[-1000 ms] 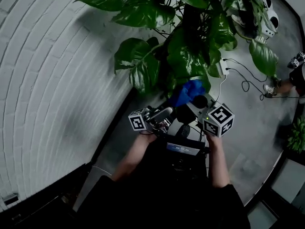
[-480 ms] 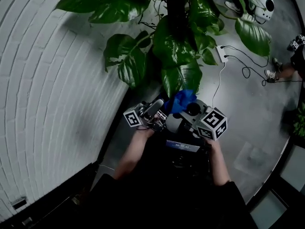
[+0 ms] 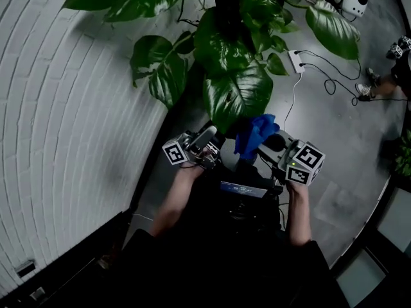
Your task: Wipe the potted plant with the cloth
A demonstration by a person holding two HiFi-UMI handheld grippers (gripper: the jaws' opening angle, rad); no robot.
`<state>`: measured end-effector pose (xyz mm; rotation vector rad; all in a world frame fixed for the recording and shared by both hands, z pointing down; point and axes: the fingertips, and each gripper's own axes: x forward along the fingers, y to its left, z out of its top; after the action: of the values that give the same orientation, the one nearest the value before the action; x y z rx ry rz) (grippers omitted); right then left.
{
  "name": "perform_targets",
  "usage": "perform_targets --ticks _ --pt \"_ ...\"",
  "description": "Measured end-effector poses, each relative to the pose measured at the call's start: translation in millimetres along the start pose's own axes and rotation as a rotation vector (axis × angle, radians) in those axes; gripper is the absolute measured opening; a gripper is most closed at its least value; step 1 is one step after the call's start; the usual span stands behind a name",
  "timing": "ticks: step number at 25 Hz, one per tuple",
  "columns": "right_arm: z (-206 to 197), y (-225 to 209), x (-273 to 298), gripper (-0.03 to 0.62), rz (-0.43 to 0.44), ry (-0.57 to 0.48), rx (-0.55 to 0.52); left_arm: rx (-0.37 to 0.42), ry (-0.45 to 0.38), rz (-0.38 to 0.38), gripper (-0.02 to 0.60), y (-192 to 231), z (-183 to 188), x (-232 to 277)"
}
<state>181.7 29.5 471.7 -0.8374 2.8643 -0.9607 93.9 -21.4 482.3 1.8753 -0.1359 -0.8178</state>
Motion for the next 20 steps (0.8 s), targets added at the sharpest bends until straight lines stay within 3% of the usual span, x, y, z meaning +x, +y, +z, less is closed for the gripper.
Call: perform_targets --ticks 5,9,14,20 --pt "59 -2 -36 0.109 -0.012 -0.167 -0.027 -0.033 -0.021 -0.009 0.348 4 -12 -8" --pt "94 -4 -19 0.108 -0.019 -0.201 -0.098 -0.091 -0.032 -0.052 0.359 4 -24 -6" --pt "91 -13 35 0.109 -0.008 -0.102 -0.145 -0.121 -0.038 -0.113 0.359 -6 -33 5" --pt "36 -3 70 0.109 0.039 0.101 -0.195 -0.092 -0.046 -0.142 0.369 -23 -32 12"
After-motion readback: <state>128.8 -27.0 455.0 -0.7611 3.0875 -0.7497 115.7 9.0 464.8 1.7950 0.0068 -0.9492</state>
